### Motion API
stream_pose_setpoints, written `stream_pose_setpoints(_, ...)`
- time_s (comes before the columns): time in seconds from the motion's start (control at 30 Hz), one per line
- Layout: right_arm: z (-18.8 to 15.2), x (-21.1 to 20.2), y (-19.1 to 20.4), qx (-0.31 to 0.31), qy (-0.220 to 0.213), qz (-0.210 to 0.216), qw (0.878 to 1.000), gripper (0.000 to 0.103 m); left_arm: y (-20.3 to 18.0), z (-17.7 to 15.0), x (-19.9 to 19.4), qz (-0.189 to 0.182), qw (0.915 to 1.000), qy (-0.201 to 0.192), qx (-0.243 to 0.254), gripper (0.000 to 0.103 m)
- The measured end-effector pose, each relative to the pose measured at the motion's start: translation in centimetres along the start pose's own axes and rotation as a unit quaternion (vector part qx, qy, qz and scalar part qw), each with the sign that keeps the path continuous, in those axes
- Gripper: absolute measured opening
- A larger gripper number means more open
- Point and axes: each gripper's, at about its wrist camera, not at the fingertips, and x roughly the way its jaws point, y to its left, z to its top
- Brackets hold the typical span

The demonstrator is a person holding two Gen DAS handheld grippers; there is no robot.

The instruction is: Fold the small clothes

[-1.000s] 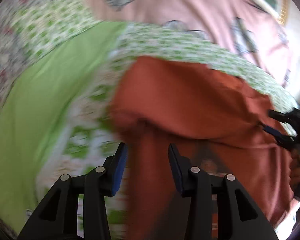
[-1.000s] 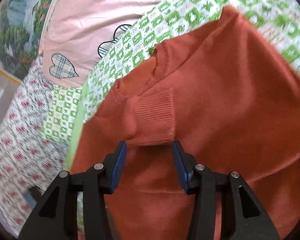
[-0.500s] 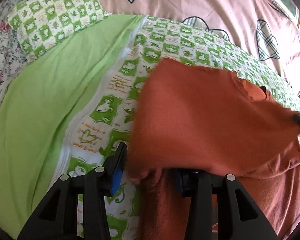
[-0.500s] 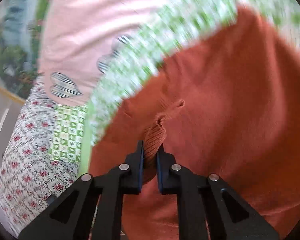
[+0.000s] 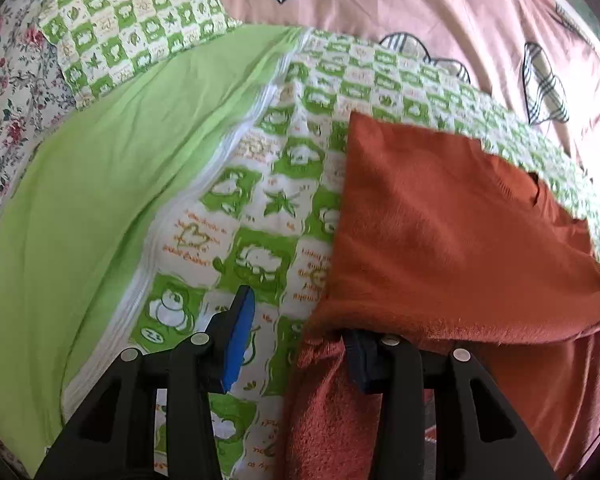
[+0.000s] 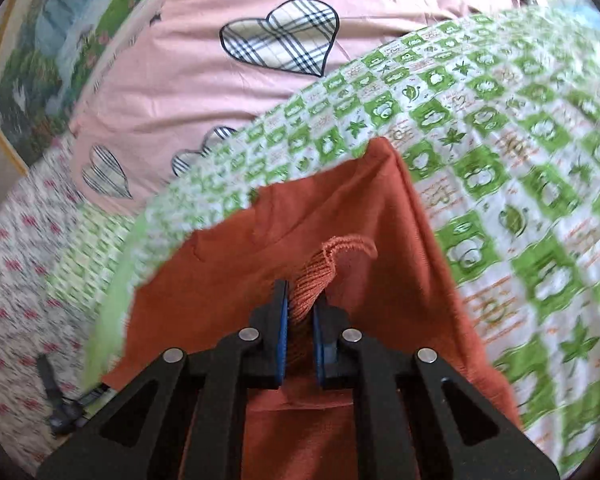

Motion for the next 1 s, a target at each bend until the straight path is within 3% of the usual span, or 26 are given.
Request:
stream_pose_setpoints(0.27, -1.1, 2.2, 0.2, -0.03, 0.042, -0.004, 0.999, 0.015, 1.7, 0.2, 0.2, -0.032, 0.9987, 0.019, -0.036, 0.044)
stream_pose_setpoints(0.33, -1.3, 2.0, -0.1, -0.021, 0.047, 0.004, 0.999, 0.029, 1.3, 0.0, -0.3, -0.067, 0.9969, 0.041, -0.002, 0.042)
stream_pose_setpoints(0.47, -1.7, 1.0, -0.3, -0.022, 0.045, 0.006, 0.999, 0.043, 1.3, 0.3, -2.9, -0.177, 0.983, 0.043, 0.024, 0.049)
stream_pose_setpoints(0.57, -1.8, 0.9, -0.3, -0.018, 0.048, 0.009, 0.999, 0.045, 1.0, 3.0, -2.8, -0.165, 0.9857, 0.021, 0.026, 0.066)
stream_pose_setpoints(0.63, -1.8, 1.0, -0.2, -0.015, 0.049, 0.01, 0.999, 0.045, 0.3, 5.2, -1.0, -0.163, 0.9861, 0.023, 0.019, 0.067)
stream_pose_setpoints(0.8, -1.9, 1.3, 0.1, -0.01, 0.05, 0.014, 0.999, 0.045, -1.7, 9.6, 6.5, -0.151, 0.9852, 0.08, 0.012, 0.067)
stream_pose_setpoints(0.83, -1.9, 1.4, 0.2, -0.011, 0.05, 0.014, 0.999, 0.045, -1.7, 10.0, 7.3, -0.152, 0.9848, 0.083, 0.011, 0.064)
stream_pose_setpoints(0.87, -1.9, 1.4, 0.3, -0.014, 0.05, 0.014, 0.999, 0.045, -2.0, 10.4, 7.7, -0.153, 0.9849, 0.078, 0.014, 0.051)
stream_pose_setpoints(0.93, -1.9, 1.7, 0.5, -0.024, 0.053, 0.012, 0.998, 0.045, -2.6, 10.4, 8.0, -0.164, 0.9832, 0.074, 0.032, 0.011)
stream_pose_setpoints(0.97, -1.9, 1.8, 0.7, -0.035, 0.056, 0.009, 0.998, 0.045, -2.6, 10.5, 7.9, -0.158, 0.9847, 0.066, 0.035, 0.01)
stream_pose_setpoints(1.0, -1.8, 1.8, 1.0, -0.045, 0.054, 0.007, 0.997, 0.029, -2.7, 10.4, 7.5, -0.154, 0.986, 0.052, 0.038, 0.009)
